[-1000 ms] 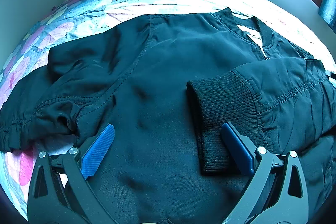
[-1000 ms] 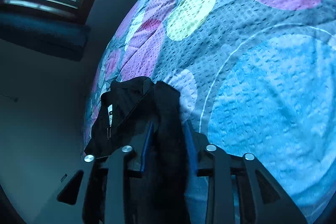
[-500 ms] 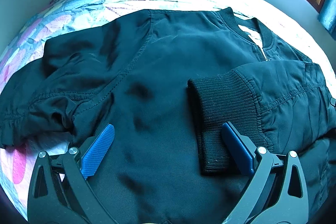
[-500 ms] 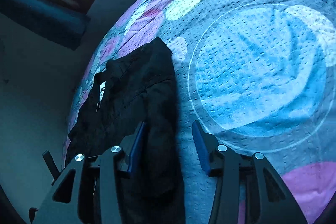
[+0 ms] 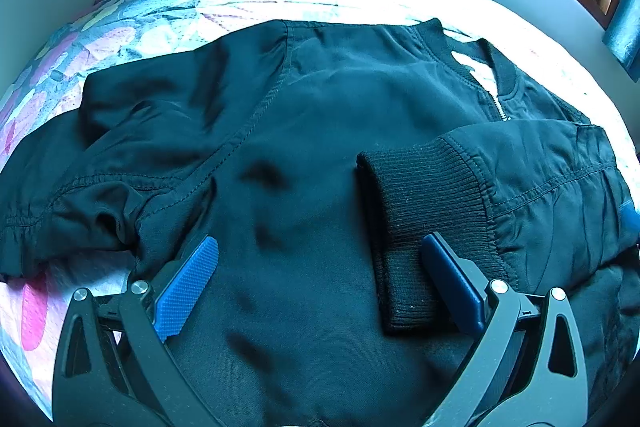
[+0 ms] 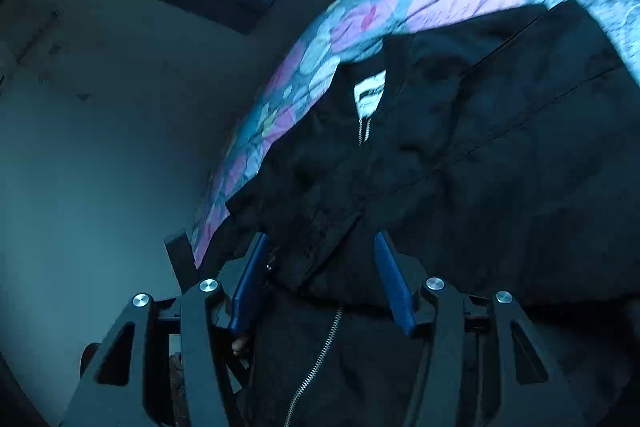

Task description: Fold small clothes

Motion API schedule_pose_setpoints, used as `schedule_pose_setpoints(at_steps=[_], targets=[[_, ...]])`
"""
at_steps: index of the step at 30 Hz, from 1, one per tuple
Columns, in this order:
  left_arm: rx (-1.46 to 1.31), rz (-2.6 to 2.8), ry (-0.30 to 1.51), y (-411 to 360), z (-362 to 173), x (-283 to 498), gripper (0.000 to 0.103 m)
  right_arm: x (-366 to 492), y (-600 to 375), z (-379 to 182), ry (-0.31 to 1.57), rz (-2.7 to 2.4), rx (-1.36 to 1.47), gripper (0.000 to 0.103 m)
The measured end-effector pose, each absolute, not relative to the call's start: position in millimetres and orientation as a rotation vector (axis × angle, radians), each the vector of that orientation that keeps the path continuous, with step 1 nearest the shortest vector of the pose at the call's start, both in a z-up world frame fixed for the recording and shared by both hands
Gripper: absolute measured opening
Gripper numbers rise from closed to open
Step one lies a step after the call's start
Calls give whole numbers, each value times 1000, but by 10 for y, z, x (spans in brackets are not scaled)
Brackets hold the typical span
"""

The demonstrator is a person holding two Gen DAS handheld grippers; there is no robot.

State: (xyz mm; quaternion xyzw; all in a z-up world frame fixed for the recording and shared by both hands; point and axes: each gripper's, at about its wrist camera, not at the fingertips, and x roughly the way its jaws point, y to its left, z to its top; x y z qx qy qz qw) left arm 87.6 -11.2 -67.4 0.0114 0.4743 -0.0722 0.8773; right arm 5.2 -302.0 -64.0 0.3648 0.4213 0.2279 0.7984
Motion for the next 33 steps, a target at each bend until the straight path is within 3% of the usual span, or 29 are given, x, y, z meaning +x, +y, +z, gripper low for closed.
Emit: schedule_pose_setpoints(at_steps=[4, 6, 14, 25, 33], targets=[[4, -180, 970, 10, -544, 755, 101, 274, -2638, -1046, 1027, 458, 699, 55], [-13, -177, 933, 161, -416, 648, 101, 255, -2635, -1081, 982, 476, 710, 55], [-168, -61, 825, 1689, 4, 186, 101, 115, -2761, -1131, 966, 500, 743, 57], [-549, 148, 830, 3584, -308, -176, 101, 138, -2687, -1121, 950, 503, 738, 60], [-679, 94, 826, 4306, -504, -46, 101, 146, -2681, -1123, 946, 505, 738, 62]])
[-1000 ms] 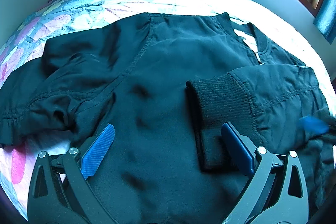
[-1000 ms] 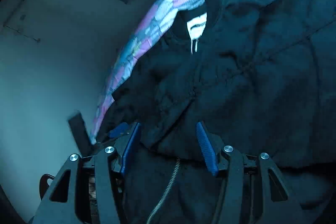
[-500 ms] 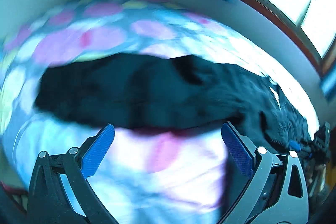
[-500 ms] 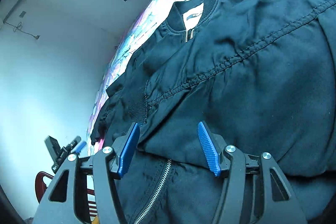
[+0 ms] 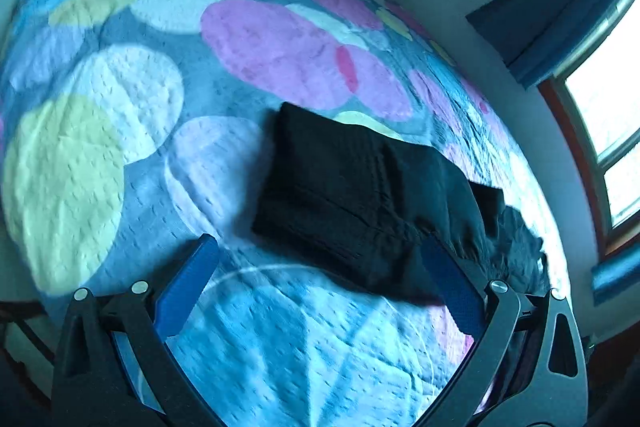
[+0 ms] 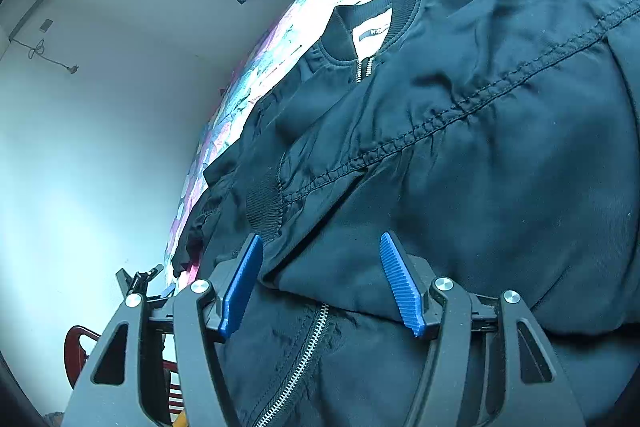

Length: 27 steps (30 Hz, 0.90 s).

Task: Fold small clothes
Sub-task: 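Grasp the other sleeve with the left tool and lift it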

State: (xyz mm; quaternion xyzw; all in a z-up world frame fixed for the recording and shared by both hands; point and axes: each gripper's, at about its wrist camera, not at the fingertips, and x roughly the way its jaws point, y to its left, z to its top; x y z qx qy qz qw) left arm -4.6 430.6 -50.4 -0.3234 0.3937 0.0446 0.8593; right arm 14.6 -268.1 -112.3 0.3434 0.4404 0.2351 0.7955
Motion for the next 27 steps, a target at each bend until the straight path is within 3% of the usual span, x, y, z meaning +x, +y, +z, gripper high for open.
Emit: schedule_pose_setpoints(at_steps=[15, 17, 27], targets=[[-934, -205, 804, 4639, -562, 296, 101, 152, -2651, -1115, 934, 505, 724, 67], [-933, -212, 790, 4652, -581, 225, 97, 155, -2652, -1117, 931, 507, 723, 67], [-973, -176, 778, 4238, -576, -78, 97, 176, -2597, -1101, 914, 513, 699, 75]])
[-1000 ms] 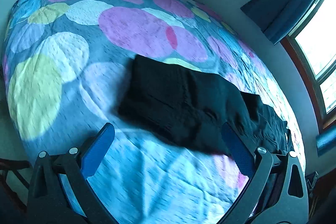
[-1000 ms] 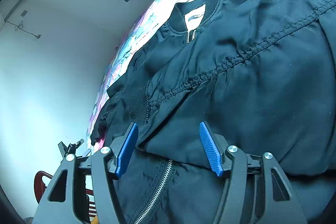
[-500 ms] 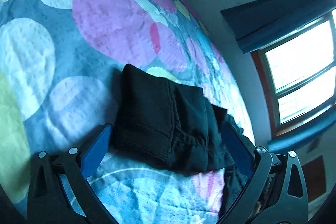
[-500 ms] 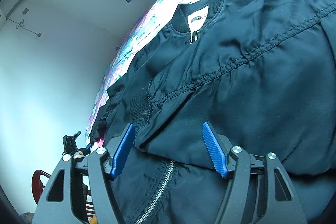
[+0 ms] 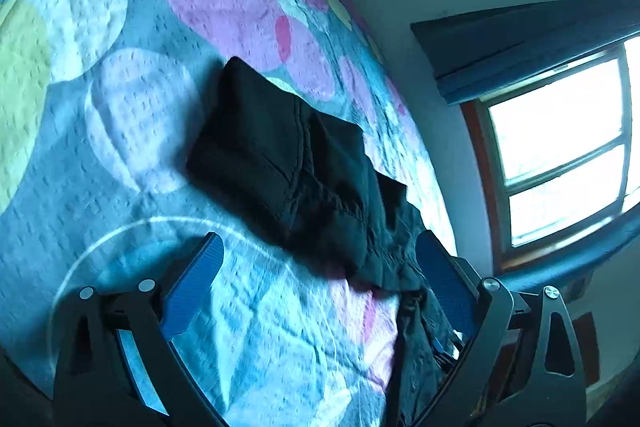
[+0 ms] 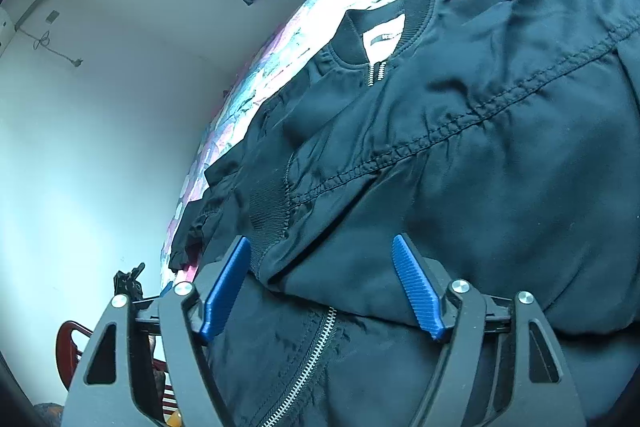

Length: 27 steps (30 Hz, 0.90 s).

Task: Fold small clothes
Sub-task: 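Grasp the other sleeve with the left tool and lift it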

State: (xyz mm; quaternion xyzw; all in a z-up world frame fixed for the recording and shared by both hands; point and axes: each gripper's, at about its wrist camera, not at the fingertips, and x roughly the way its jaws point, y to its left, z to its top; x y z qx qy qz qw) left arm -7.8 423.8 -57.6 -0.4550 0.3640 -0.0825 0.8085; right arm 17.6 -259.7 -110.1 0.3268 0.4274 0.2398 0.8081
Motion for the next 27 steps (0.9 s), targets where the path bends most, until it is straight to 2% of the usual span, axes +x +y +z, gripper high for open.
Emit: schedule_pose_setpoints(at_steps=[5, 8, 10, 16, 22, 27], targets=[[-1058, -102, 734, 4237, -633, 190, 97, 166, -2570, -1083, 904, 509, 678, 76], [-1002, -17, 749, 4166, -606, 258, 94, 164, -2580, -1087, 901, 510, 682, 76], [-936, 59, 782, 4094, -615, 272, 70, 156, -2584, -1092, 899, 512, 683, 76], [-907, 173, 806, 4133, -638, 254, 31, 141, -2594, -1095, 895, 512, 682, 76], [-957, 218, 798, 4214, -629, 198, 17, 136, -2589, -1084, 890, 509, 674, 76], [-814, 255, 762, 4055, -227, 224, 11, 135, -2591, -1079, 890, 509, 675, 76]])
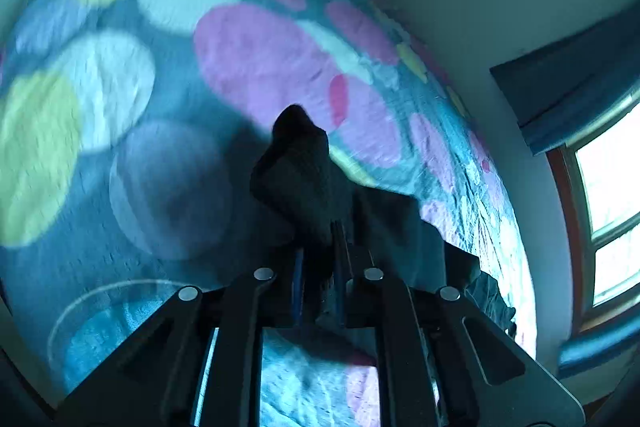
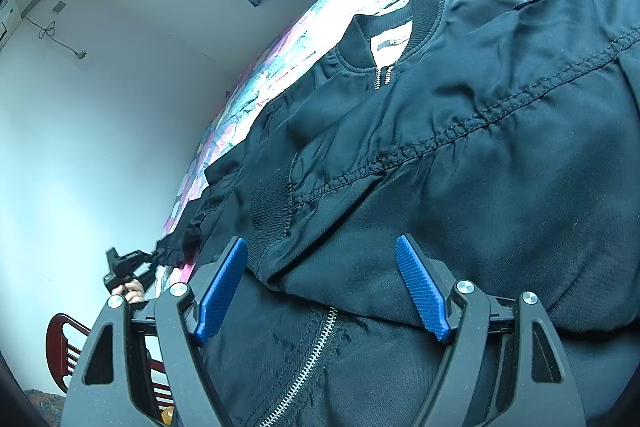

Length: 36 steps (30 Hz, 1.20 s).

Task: Fold small clothes
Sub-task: 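Grasp the other sleeve with the left tool and lift it, then lay the sleeve across the jacket body and open the left tool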

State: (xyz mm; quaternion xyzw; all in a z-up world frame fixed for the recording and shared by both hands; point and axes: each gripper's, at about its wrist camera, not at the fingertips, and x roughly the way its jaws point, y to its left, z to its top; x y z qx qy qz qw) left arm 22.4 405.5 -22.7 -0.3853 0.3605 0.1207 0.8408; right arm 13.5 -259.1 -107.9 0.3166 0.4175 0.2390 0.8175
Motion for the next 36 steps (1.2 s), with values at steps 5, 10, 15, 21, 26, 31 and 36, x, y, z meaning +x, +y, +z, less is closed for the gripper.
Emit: schedule_pose_setpoints(at_steps=[5, 10, 15, 21, 26, 31, 36], targets=[[-648, 167, 689, 3612, 483, 327, 10, 134, -2587, -1082, 890, 508, 676, 76], [-490, -29, 618, 2677, 1196, 535, 10, 137, -2595, -1073, 890, 509, 682, 76], [-400, -262, 632, 1509, 1404, 733, 10, 143, -2625, -1074, 890, 514, 698, 76], [-292, -430, 756, 97, 795, 903, 10, 137, -2676, -1096, 883, 526, 731, 76], [-158, -479, 918, -683, -17, 955, 12, 140, -2716, -1120, 876, 537, 754, 76], [-71, -547, 861, -843, 40, 775, 34, 154, -2728, -1124, 869, 546, 764, 76], [-93, -556, 732, -579, 426, 501, 60, 138, -2744, -1128, 866, 553, 776, 76]])
